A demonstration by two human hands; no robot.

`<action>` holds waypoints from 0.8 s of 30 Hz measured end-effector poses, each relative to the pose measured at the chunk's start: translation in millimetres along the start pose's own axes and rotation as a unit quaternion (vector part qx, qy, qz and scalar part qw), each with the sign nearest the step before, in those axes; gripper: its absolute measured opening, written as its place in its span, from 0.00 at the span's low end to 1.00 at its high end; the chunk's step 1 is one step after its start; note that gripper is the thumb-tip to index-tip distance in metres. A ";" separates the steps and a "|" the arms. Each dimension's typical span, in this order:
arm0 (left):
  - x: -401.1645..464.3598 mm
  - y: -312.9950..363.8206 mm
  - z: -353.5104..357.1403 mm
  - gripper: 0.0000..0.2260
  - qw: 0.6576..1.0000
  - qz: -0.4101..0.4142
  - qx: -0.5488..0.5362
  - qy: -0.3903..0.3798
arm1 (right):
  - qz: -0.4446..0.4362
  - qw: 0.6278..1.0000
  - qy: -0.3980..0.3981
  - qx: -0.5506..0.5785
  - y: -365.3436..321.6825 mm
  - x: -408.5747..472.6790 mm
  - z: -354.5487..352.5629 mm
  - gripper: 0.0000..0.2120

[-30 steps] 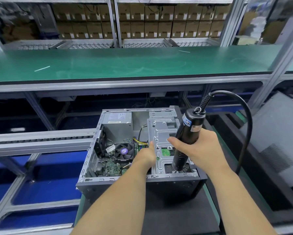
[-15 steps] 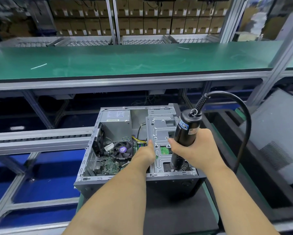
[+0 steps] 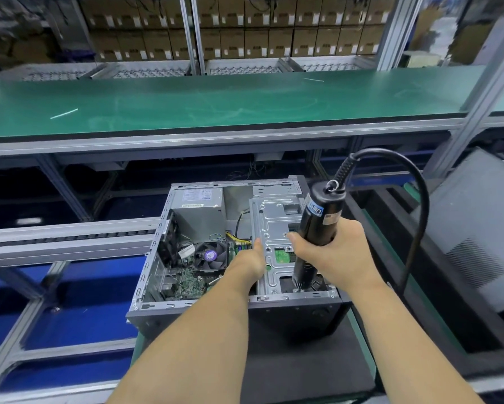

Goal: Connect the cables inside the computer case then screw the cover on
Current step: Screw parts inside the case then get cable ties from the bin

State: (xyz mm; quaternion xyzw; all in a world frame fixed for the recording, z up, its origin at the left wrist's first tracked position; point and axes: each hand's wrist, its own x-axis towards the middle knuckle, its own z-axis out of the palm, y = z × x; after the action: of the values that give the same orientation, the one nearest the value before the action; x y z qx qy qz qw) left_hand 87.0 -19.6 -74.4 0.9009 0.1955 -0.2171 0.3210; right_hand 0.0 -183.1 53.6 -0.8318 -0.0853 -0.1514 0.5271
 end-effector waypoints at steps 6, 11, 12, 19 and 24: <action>-21.6 -3.0 -1.7 0.31 0.998 0.034 0.015 0.044 | 0.022 0.999 0.027 0.025 2.0 -1.4 -6.6 0.21; -43.8 -7.0 -0.9 0.23 0.986 0.080 0.096 0.114 | 0.043 0.996 0.080 0.002 3.3 -0.9 -12.0 0.20; -47.0 -7.4 -0.6 0.23 0.986 0.091 0.079 0.118 | 0.054 0.994 0.096 -0.003 4.0 -0.5 -13.2 0.19; -49.1 -3.3 -1.2 0.19 0.980 0.124 0.049 0.147 | 0.085 0.985 0.150 0.011 7.8 -2.0 -21.0 0.15; -54.0 -3.0 -1.0 0.18 0.977 0.131 0.047 0.164 | 0.081 0.985 0.150 0.023 3.7 -3.7 -16.8 0.13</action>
State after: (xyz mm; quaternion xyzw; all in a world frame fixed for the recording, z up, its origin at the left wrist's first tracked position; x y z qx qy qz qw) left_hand 41.0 -28.2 -47.3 0.9563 0.1147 -0.0317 0.2672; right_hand -5.1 -199.8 55.9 -0.7912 0.0594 -0.2294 0.5638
